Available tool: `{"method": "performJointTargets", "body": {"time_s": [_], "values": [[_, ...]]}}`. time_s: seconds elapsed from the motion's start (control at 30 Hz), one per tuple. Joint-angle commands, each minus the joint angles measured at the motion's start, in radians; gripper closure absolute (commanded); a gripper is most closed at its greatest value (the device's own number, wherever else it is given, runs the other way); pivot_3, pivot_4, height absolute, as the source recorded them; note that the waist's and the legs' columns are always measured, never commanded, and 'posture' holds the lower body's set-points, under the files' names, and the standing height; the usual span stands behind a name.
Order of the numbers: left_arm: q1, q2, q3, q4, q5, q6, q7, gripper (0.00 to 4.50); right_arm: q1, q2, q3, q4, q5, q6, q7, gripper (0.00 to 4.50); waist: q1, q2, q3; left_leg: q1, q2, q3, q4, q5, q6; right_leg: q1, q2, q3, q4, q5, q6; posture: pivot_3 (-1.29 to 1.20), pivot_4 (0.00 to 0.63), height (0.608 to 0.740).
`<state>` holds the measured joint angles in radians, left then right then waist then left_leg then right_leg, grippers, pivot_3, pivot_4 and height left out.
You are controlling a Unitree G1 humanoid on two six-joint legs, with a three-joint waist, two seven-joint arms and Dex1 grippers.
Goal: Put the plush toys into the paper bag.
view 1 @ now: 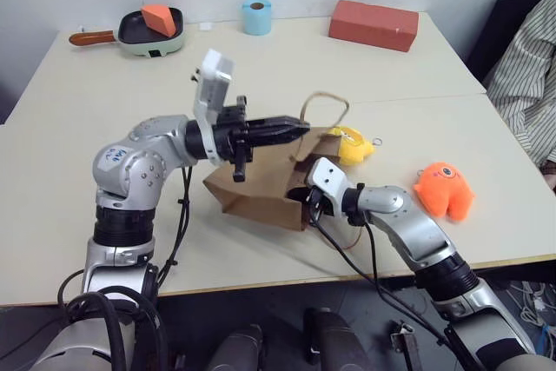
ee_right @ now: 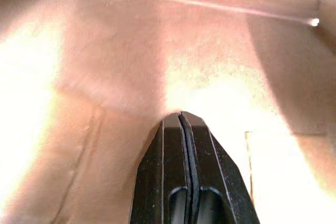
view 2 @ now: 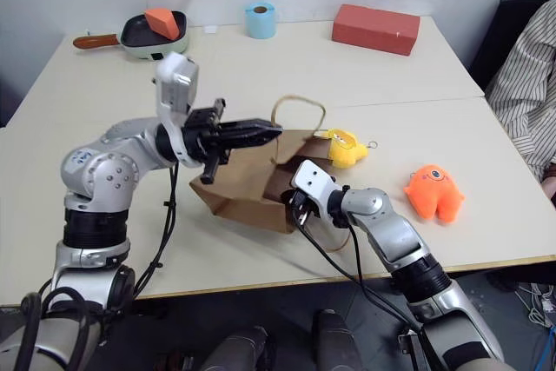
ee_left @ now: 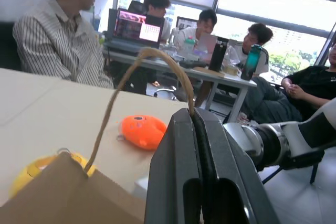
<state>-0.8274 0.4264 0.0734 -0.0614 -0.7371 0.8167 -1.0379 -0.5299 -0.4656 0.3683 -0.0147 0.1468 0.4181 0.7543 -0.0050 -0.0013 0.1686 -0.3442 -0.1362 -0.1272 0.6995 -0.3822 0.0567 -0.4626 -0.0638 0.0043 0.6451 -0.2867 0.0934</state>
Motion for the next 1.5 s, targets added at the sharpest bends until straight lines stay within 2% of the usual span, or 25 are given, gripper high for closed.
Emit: {"method": "performJointTargets", "body": {"time_s": [0.03,0.27,0.5,0.7,1.0,1.13,1.27,1.37,1.5], "values": [[-0.007,0.0,-0.003,-0.01,-0.022,-0.012,-0.012,4.5,-0.025,0.025,0.003,0.004,0.006,-0.045,0.059,4.47,0.0,0.0,0.0,0.0,0.0,0.0,0.0,0.0,0.0,0.0,0.0,0.0,0.0,0.0,0.0,0.0,0.15,0.74],[0.014,0.004,-0.049,-0.025,-0.012,-0.037,-0.034,4.5,-0.141,0.094,0.049,0.141,-0.03,-0.104,0.181,4.47,-0.01,0.0,0.0,0.0,0.0,0.0,0.0,0.0,0.0,-0.001,0.0,0.0,0.0,0.0,0.0,0.0,0.15,0.74],[0.012,0.006,-0.066,-0.036,-0.011,-0.042,-0.045,4.5,-0.255,0.18,0.041,0.287,0.074,0.125,0.348,4.47,-0.023,0.0,0.0,0.0,0.0,-0.001,0.002,0.0,0.0,-0.001,0.0,-0.002,0.0,0.0,-0.001,0.0,0.15,0.74],[0.024,0.015,-0.062,-0.062,-0.025,-0.031,-0.034,4.5,-0.292,0.275,-0.062,0.467,0.136,0.215,0.332,4.47,-0.027,0.001,0.0,0.0,0.0,-0.001,0.002,0.0,0.0,-0.001,0.0,-0.002,0.001,0.0,-0.002,0.0,0.15,0.74],[-0.012,0.059,0.014,-0.063,-0.116,0.059,-0.011,4.5,-0.305,0.321,-0.194,0.579,0.187,0.234,0.312,4.47,-0.03,0.001,-0.001,0.002,0.0,0.0,0.001,0.0,-0.001,0.0,0.0,-0.002,0.004,0.001,-0.002,0.0,0.15,0.74],[-0.012,0.069,0.004,-0.074,-0.112,0.055,-0.007,4.5,-0.306,0.328,-0.117,0.588,0.098,0.198,0.281,4.47,-0.029,0.002,-0.002,0.004,0.0,0.0,0.001,0.0,-0.001,0.001,-0.001,-0.002,0.007,0.001,-0.002,0.0,0.15,0.74],[0.007,0.065,-0.028,-0.076,-0.075,0.019,-0.014,4.5,-0.327,0.354,-0.048,0.579,-0.029,0.097,0.143,4.47,-0.03,0.002,-0.002,0.005,0.0,0.0,0.001,-0.001,-0.001,0.001,-0.001,-0.002,0.008,0.001,-0.003,0.0,0.15,0.74],[-0.001,0.06,-0.031,-0.059,-0.066,0.001,-0.006,4.5,-0.322,0.324,0.048,0.598,-0.17,-0.044,0.076,4.47,-0.032,0.002,-0.003,0.005,0.0,0.0,0.001,-0.001,-0.002,0.0,-0.001,-0.002,0.009,0.001,-0.003,0.0,0.15,0.74],[-0.049,0.062,-0.013,-0.015,-0.066,-0.015,0.001,4.5,-0.303,0.296,0.096,0.611,-0.237,-0.086,0.068,4.47,-0.027,0.005,-0.005,0.007,0.0,0.0,0.001,-0.001,-0.002,0.001,-0.001,-0.002,0.009,0.001,-0.003,0.0,0.15,0.74]]}}
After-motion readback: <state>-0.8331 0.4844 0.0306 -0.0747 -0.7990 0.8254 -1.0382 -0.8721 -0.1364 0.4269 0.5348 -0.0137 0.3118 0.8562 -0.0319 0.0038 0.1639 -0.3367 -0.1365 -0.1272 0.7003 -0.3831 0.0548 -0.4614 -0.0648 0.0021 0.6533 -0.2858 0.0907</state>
